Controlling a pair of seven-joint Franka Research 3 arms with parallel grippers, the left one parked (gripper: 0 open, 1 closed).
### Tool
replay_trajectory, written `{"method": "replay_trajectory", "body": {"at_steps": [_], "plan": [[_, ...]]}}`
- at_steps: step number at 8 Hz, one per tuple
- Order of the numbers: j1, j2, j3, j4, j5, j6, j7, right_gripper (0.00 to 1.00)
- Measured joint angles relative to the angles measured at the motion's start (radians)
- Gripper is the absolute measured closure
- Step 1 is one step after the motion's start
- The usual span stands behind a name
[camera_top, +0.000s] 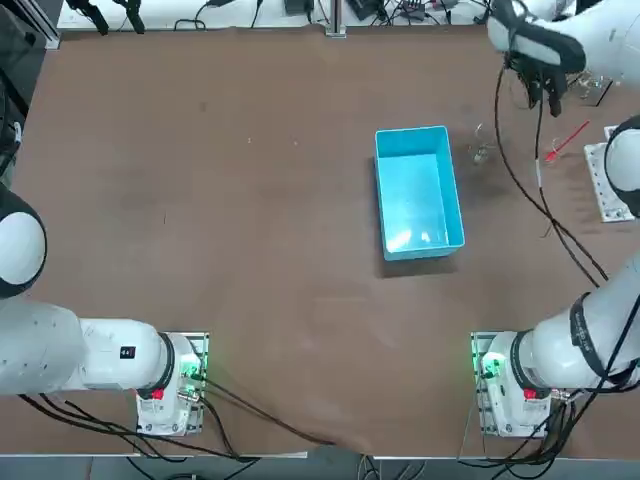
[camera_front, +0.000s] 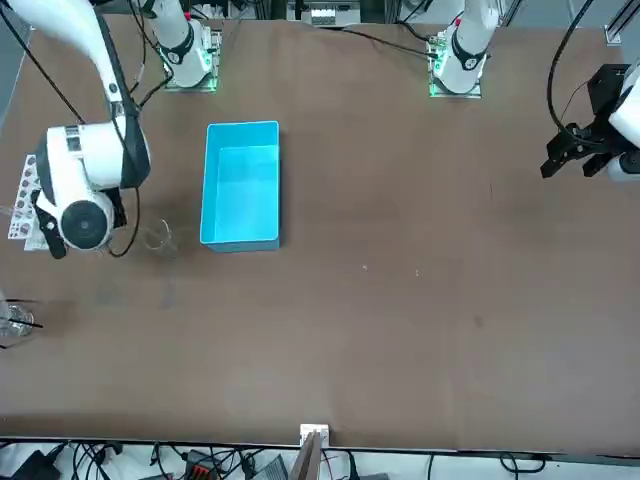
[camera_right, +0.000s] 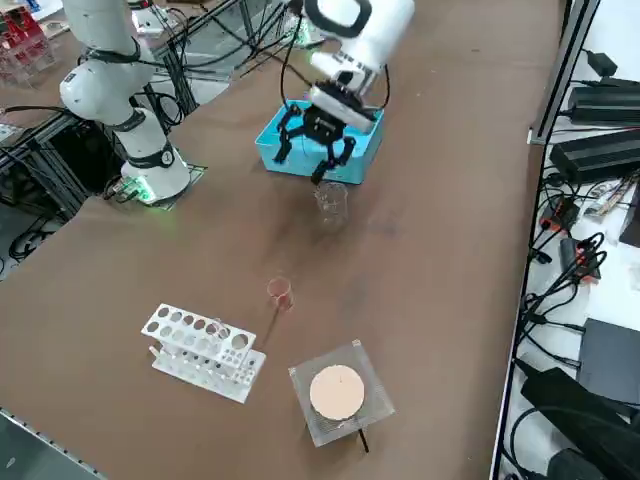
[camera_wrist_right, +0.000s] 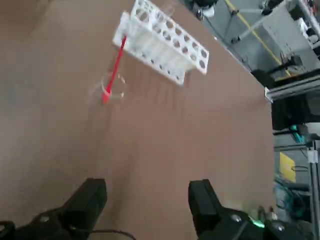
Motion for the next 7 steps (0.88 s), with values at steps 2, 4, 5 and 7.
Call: {"method": "replay_trajectory", "body": {"at_steps": [2, 4, 5, 7], "plan": [[0.047, 0.012, 0.002, 0.087, 0.068, -0.097, -0.087, 0.0], [0.081, 0.013, 0.003, 0.179, 0.128, -0.151, -0.231, 0.0], [0.094, 0.01, 0.004, 0.211, 0.148, -0.161, -0.333, 0.0], [0.098, -0.015, 0.003, 0.236, 0.173, -0.168, -0.593, 0.0]]}}
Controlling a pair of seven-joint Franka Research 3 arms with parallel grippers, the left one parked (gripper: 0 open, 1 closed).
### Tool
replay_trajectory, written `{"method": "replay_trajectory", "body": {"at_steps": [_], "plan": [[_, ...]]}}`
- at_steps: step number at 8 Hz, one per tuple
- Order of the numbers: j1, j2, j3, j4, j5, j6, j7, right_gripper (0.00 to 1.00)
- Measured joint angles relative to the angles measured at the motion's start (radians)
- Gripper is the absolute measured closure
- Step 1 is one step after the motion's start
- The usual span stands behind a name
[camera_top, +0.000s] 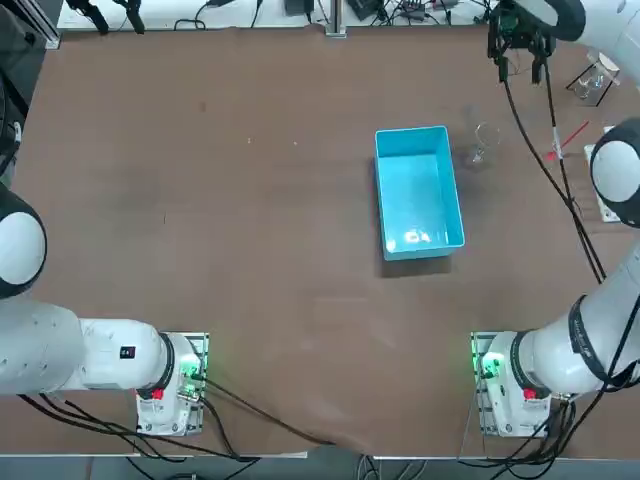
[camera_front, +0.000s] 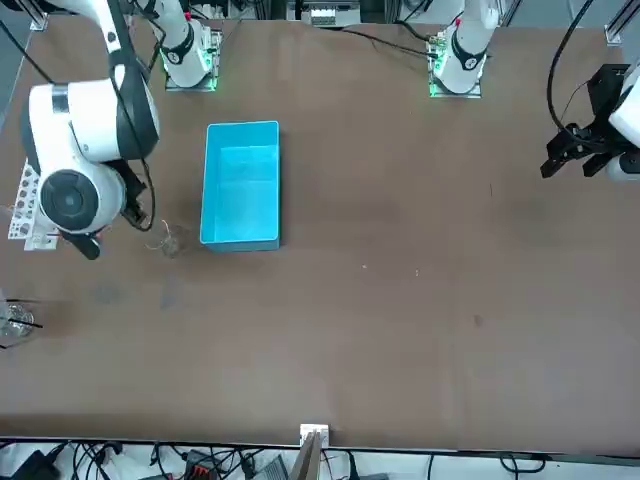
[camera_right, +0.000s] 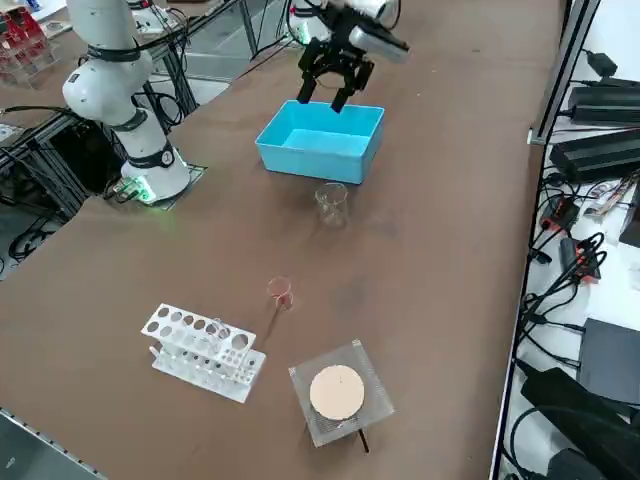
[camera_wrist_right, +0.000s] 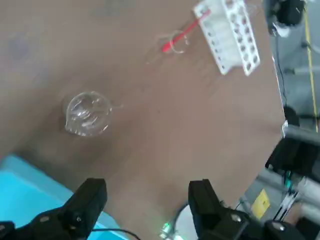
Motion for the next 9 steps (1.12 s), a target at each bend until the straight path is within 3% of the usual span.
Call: {"method": "replay_trajectory", "body": {"at_steps": [3, 6, 8, 9], "plan": [[-0.039, -0.112, -0.019, -0.003, 0.152, 0.013, -0.376, 0.0], [-0.079, -0.278, -0.111, -0.119, 0.34, 0.089, -0.728, 0.0], [-0.113, -0.383, -0.127, -0.226, 0.372, 0.27, -0.932, 0.0], [-0.111, -0.425, -0.122, -0.268, 0.373, 0.362, -0.954, 0.0]]}}
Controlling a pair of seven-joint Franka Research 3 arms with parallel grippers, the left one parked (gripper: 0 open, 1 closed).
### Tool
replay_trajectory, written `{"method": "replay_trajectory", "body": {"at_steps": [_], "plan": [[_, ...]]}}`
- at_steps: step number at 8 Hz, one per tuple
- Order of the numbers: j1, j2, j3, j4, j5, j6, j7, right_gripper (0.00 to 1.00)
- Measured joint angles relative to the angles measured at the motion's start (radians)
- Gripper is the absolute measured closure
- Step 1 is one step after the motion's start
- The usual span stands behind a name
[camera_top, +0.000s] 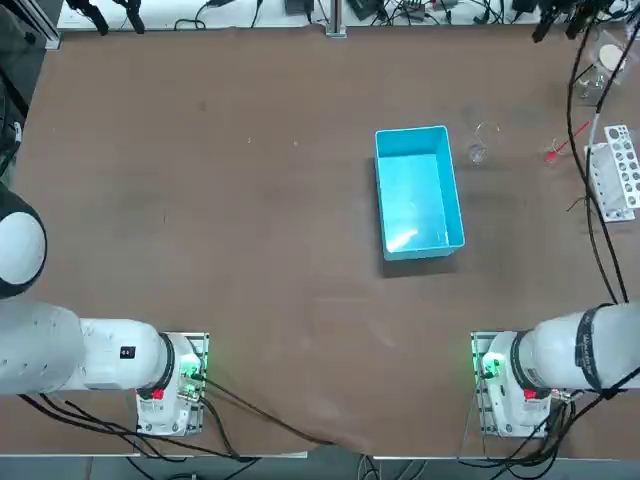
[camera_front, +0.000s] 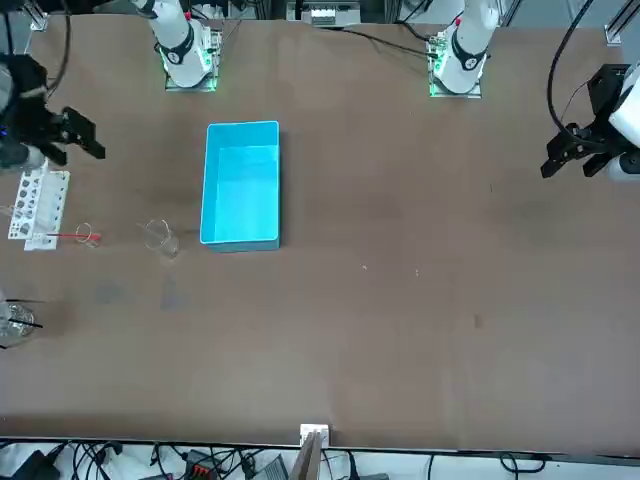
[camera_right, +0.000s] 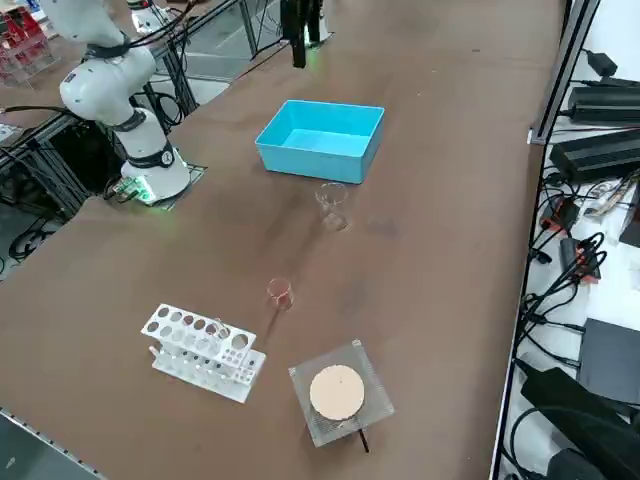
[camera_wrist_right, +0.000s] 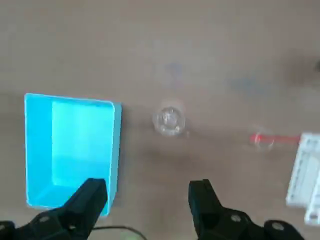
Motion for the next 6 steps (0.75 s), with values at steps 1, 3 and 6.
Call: {"method": "replay_trajectory", "body": {"at_steps": [1, 3, 6], "plan": [[0.003, -0.027, 0.008, -0.024, -0.011, 0.024, -0.003, 0.0], [0.003, -0.048, 0.012, -0.03, -0.062, -0.052, -0.008, 0.0], [0.0, -0.058, 0.002, -0.022, -0.062, -0.094, -0.006, 0.0]]}}
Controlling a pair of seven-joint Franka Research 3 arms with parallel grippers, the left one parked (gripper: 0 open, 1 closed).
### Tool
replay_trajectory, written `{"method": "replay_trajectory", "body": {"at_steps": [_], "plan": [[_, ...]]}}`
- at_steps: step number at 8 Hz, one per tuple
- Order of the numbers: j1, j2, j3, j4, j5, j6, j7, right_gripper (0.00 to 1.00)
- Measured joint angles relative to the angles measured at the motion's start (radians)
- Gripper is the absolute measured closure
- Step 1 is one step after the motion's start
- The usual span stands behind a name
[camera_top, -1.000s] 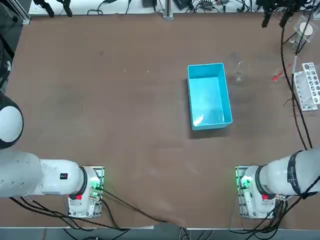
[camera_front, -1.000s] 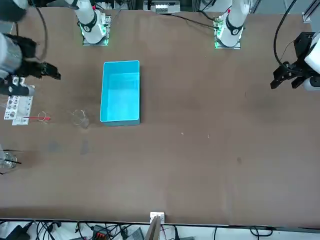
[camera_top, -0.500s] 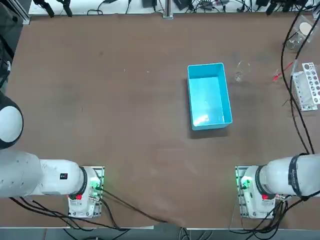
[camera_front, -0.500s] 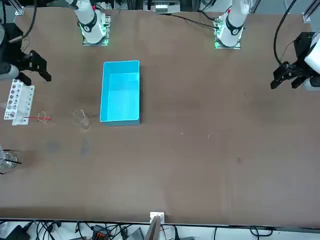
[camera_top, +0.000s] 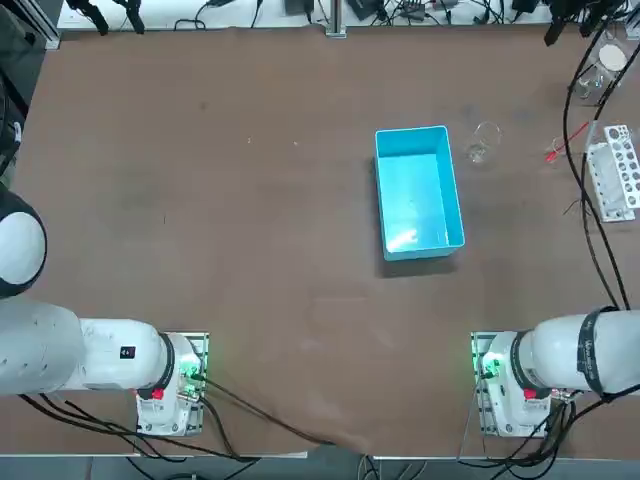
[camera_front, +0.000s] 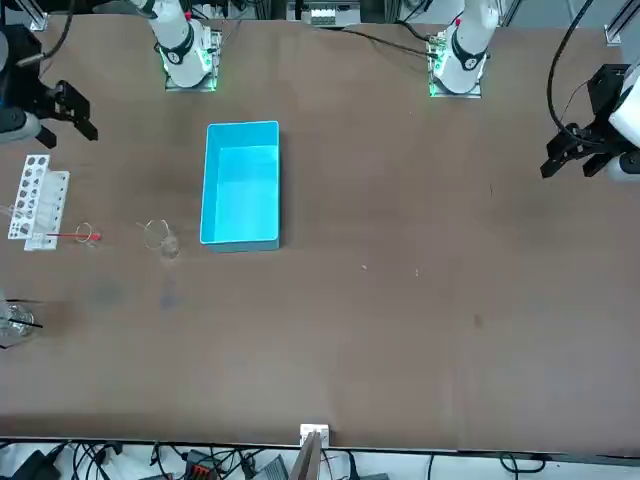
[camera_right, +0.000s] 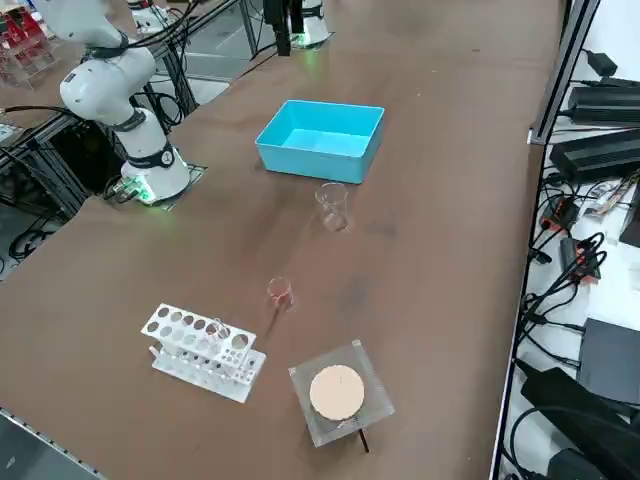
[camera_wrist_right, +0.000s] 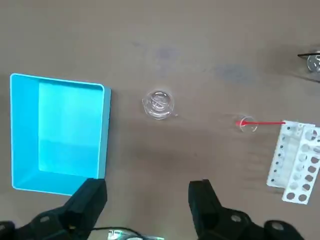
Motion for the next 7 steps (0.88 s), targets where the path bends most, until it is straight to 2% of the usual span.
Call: {"method": "replay_trajectory", "body": {"at_steps": [3, 7], "plan": [[0.0, 0.017, -0.008, 0.043, 0.027, -0.025, 0.018, 0.0], [0.009, 0.109, -0.008, 0.136, 0.027, -0.045, 0.026, 0.0]]}}
